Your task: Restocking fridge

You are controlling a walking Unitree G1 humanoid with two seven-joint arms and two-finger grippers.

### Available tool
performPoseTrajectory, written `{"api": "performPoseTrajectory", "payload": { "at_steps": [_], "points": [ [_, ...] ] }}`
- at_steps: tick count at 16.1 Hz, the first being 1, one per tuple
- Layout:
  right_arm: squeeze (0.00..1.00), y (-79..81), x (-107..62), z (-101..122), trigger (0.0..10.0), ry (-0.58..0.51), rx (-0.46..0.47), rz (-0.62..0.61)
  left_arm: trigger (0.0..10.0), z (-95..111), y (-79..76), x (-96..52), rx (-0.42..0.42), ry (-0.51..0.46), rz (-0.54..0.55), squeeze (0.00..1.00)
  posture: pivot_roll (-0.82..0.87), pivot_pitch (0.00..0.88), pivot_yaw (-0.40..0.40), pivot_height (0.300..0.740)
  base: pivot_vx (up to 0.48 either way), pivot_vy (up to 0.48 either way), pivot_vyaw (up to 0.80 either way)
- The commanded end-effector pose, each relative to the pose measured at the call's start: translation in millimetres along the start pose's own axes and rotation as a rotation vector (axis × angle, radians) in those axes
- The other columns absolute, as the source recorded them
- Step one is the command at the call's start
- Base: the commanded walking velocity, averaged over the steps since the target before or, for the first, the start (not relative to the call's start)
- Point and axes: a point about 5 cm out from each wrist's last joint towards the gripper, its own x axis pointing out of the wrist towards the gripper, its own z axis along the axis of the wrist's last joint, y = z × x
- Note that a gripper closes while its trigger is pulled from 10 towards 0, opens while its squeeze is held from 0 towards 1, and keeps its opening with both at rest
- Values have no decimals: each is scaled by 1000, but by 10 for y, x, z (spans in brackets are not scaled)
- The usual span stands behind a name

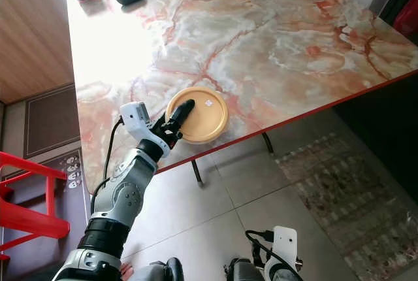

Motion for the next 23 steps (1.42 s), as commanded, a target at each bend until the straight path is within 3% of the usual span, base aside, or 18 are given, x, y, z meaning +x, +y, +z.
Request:
{"api": "performPoseTrajectory", "payload": {
  "at_steps": [1, 3, 7, 9, 10, 11, 15, 18, 22, 23],
  "points": [
    [0, 4, -37, -125, 10000, 42, -3, 6, 0, -83, 131, -81, 27, 50, 69, 0, -53, 228, 72, 740, 0, 0, 0],
    [0, 1, -38, -128, 10000, 44, -5, 6, 0, -46, 167, -105, 25, 24, 94, 0, -53, 232, 71, 740, 0, 0, 0],
    [0, -8, -45, -145, 10000, 49, -10, 7, 0, 277, 164, -233, -253, -134, 69, 0, -43, 242, 63, 740, 0, 0, 0],
    [0, -12, -48, -154, 10000, 50, -9, 8, 0, 310, 173, -295, -299, -133, 78, 0, -42, 240, 56, 740, 0, 0, 0],
    [0, -21, -59, -174, 10000, 46, 32, -3, 4824, 344, 155, -388, -317, -116, 57, 0, -44, 233, 50, 740, 0, 0, 0],
    [0, -36, -69, -193, 10000, 47, 42, -8, 10000, 348, 157, -437, -276, -87, 53, 0, -33, 217, 46, 740, 0, 0, 0],
    [0, -43, -95, -236, 10000, 41, 41, 21, 10000, 443, 220, -557, -182, -71, 98, 0, -35, 175, 43, 740, 0, 0, 0],
    [0, 43, -93, -242, 10000, 70, -93, 166, 10000, 694, 337, -700, -124, -150, 207, 0, -33, 158, 60, 740, 0, 0, 0],
    [0, 75, -85, -220, 10000, 54, -146, 157, 10000, 774, 461, -790, -81, -160, 260, 0, -41, 146, 84, 740, 0, 0, 0],
    [0, 51, -77, -142, 10000, 1, -196, 168, 10000, 739, 414, -766, -96, -152, 250, 0, -32, 141, 92, 740, 0, 0, 0]
  ]
}}
